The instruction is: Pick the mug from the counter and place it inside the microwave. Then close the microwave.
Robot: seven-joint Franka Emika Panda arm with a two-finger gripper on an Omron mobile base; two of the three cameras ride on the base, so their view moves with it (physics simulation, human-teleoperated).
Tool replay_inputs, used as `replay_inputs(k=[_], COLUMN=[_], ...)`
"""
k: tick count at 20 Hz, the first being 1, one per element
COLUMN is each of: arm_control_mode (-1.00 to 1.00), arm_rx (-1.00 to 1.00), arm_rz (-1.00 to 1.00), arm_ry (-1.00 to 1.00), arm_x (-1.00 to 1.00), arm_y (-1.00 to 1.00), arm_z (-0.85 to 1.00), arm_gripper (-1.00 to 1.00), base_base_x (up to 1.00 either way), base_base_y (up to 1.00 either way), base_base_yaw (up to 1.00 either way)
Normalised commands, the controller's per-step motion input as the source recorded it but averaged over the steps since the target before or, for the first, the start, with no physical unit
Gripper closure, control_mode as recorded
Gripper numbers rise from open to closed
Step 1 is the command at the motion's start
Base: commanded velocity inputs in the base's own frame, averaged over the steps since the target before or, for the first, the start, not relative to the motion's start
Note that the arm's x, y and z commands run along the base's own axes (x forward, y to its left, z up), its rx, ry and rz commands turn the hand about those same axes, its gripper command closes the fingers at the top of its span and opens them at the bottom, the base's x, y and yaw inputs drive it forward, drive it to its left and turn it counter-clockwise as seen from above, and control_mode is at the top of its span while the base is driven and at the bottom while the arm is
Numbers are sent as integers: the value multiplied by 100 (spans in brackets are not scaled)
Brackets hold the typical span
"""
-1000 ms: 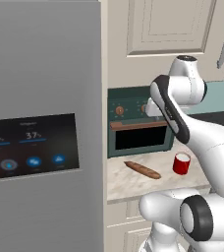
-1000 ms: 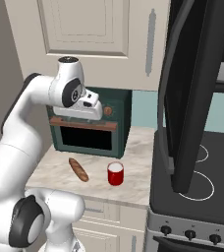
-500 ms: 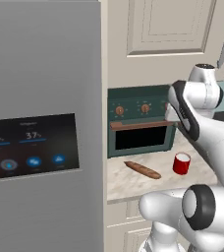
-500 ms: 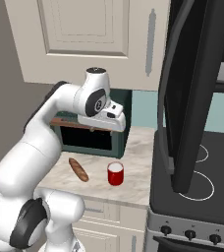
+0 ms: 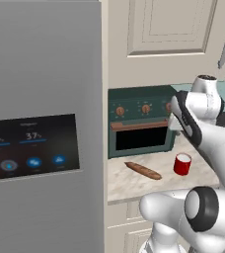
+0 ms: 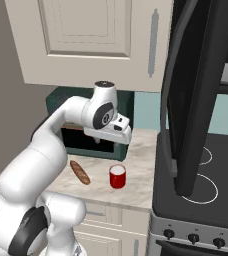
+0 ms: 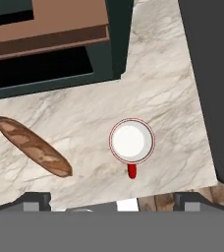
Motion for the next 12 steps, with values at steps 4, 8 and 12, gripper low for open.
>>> replay_inputs(k=[4, 8, 12], arm_control_mode=[-100, -100, -100], arm_rx=[0, 0, 0], arm_rz=[0, 0, 0], arm_ry=[0, 0, 0], arm_x=[0, 0, 0], arm_y=[0, 0, 0], arm_z=[-44, -31, -21], arm_gripper=[-100, -100, -100], base_base_x=[0, 0, 0], base_base_y=[0, 0, 0], base_base_yaw=[0, 0, 0])
